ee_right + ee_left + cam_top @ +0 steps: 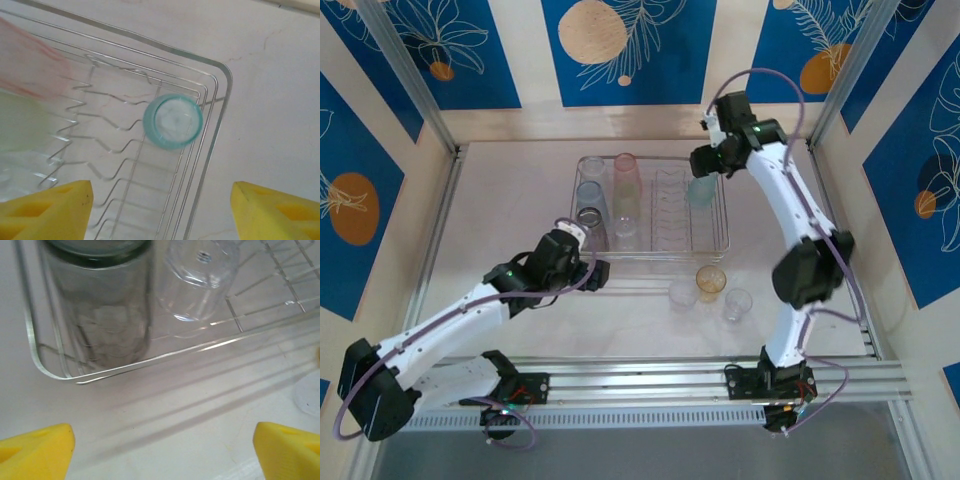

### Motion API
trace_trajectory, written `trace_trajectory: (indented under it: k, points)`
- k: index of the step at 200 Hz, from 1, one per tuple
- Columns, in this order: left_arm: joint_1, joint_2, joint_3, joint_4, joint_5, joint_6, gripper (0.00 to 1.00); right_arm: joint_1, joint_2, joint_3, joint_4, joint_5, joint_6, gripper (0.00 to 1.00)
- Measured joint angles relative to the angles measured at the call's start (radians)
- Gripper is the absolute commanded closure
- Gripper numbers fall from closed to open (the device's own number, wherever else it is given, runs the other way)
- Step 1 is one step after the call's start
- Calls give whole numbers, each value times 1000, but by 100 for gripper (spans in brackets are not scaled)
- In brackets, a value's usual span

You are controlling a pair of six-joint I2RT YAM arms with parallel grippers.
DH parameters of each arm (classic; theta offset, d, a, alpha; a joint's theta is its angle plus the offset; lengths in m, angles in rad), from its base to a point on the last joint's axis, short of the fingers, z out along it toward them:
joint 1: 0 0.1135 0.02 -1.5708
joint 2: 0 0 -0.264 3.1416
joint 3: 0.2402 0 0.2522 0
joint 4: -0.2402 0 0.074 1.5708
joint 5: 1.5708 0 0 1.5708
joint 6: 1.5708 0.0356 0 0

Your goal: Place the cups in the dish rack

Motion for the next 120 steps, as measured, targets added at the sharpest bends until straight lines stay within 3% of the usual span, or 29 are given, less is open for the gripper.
trace_trajectory:
  k: [39,120]
  points:
    - [-97,129,53,45,48,-23,14,0,-298,-330,65,-50,97,31]
    - [-246,406,227,116,124,-80,19,-40,-570,-649,106,-163,233,38]
